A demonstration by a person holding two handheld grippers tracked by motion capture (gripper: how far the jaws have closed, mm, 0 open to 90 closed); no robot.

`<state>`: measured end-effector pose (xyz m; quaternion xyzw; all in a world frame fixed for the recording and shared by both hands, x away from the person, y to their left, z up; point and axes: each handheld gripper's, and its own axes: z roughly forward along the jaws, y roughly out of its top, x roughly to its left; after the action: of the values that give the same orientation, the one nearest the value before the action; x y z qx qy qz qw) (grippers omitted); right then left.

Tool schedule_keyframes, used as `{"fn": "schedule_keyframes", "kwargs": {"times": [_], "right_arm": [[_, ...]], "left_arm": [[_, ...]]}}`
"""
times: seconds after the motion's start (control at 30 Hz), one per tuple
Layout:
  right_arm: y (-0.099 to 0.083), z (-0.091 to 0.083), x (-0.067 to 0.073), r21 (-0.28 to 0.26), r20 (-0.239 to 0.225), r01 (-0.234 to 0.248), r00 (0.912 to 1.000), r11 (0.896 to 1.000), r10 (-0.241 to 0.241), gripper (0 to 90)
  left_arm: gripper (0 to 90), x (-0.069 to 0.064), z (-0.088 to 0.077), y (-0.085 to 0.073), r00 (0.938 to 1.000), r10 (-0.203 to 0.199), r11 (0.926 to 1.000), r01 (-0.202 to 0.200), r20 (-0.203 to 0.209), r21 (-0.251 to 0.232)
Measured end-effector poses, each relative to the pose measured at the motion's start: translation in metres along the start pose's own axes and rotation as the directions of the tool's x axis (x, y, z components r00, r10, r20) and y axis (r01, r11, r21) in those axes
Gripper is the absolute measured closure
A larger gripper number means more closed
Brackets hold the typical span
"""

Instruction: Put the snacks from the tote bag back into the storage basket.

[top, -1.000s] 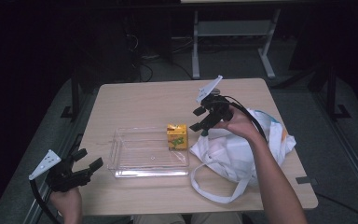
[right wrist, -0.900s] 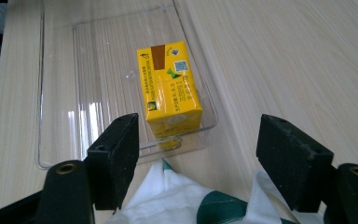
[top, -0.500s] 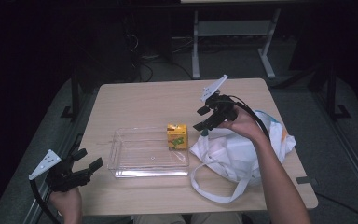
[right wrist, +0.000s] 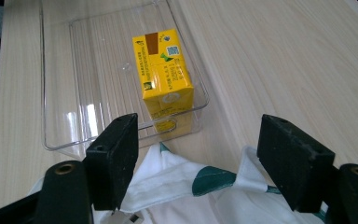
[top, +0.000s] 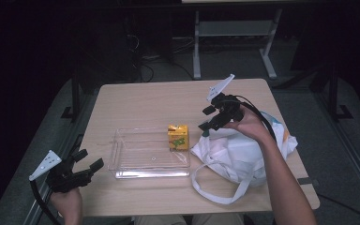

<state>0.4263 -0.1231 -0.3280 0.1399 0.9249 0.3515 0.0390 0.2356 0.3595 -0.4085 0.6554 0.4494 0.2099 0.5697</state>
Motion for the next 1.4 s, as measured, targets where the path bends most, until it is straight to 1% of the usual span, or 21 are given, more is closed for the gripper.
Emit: {"fn": "schedule_keyframes", "kwargs": {"times": [0.27,0.37,0.43,0.47,0.77,0.8,0.9,0.93,0.97,1.1,1.13,1.17,1.27,1.33,1.37,1.4], "right_arm": [[-0.004,-0.007,0.0,0.004,0.012,-0.008,0.9999,1.0,0.008,28.6],[-0.006,-0.009,0.001,0.009,0.009,-0.023,0.9997,1.0,0.023,28.3],[-0.007,-0.01,0.0,0.009,0.013,-0.022,0.9997,1.0,0.021,28.2],[-0.008,-0.011,0.001,-0.001,0.016,-0.018,0.9997,1.0,0.018,28.5],[-0.023,-0.016,-0.001,-0.01,0.023,-0.056,0.9981,0.998,0.056,28.4],[-0.024,-0.017,-0.001,-0.012,0.026,-0.054,0.9982,0.998,0.055,28.2],[-0.028,-0.018,-0.002,0.006,0.025,-0.069,0.9973,0.998,0.069,27.3],[-0.029,-0.018,-0.002,-0.003,0.029,-0.064,0.9975,0.998,0.064,27.3],[-0.03,-0.02,-0.001,-0.007,0.032,-0.07,0.997,0.997,0.071,27.3],[-0.035,-0.023,-0.001,-0.014,0.034,-0.078,0.9964,0.997,0.078,27.3],[-0.036,-0.023,-0.002,-0.016,0.036,-0.073,0.9966,0.997,0.074,27.3],[-0.037,-0.024,-0.001,-0.019,0.033,-0.089,0.9955,0.996,0.089,27.3],[-0.042,-0.025,-0.002,-0.021,0.041,-0.084,0.9956,0.996,0.085,27.3],[-0.044,-0.026,-0.001,-0.018,0.039,-0.1,0.9941,0.995,0.101,27.3],[-0.045,-0.027,-0.002,-0.016,0.039,-0.094,0.9948,0.995,0.094,27.2],[-0.045,-0.028,-0.001,-0.013,0.04,-0.103,0.9938,0.995,0.104,27.2]], "left_arm": [[12.5,0.0,0.0,0.0,1.0,0.001,1.0,-0.001,0.001,0.001],[12.5,0.0,0.0,0.0,1.0,0.003,1.0,-0.003,0.001,0.003],[12.5,0.0,0.0,0.0,1.0,0.002,1.0,-0.002,0.001,0.001],[12.4,0.0,0.0,0.0,1.0,0.003,1.0,-0.003,0.001,0.001],[12.4,-0.001,0.001,0.0,1.0,-0.002,1.0,0.002,0.002,0.001],[12.5,-0.001,0.001,0.0,1.0,-0.002,1.0,0.002,0.002,0.001],[12.4,-0.001,0.001,0.0,1.0,-0.001,1.0,0.001,0.003,0.001],[12.5,-0.001,0.001,0.0,1.0,0.0,1.0,0.0,0.003,-0.001],[12.4,-0.001,0.001,0.0,1.0,0.002,1.0,-0.002,0.003,0.001],[12.5,-0.001,0.001,0.0,1.0,0.0,1.0,0.0,0.002,0.0],[12.4,-0.001,0.001,0.0,1.0,0.001,1.0,-0.001,0.002,0.0],[12.4,-0.001,0.001,0.001,1.0,0.001,1.0,-0.001,0.001,-0.001],[12.5,-0.001,0.001,0.001,1.0,0.002,1.0,-0.002,0.002,-0.001],[12.4,-0.001,0.001,0.001,1.0,0.0,1.0,0.0,0.001,0.0],[12.5,-0.001,0.001,0.001,1.0,0.0,1.0,0.0,0.001,0.0],[12.4,-0.001,0.001,0.001,1.0,-0.001,1.0,0.001,0.001,0.0]]}}
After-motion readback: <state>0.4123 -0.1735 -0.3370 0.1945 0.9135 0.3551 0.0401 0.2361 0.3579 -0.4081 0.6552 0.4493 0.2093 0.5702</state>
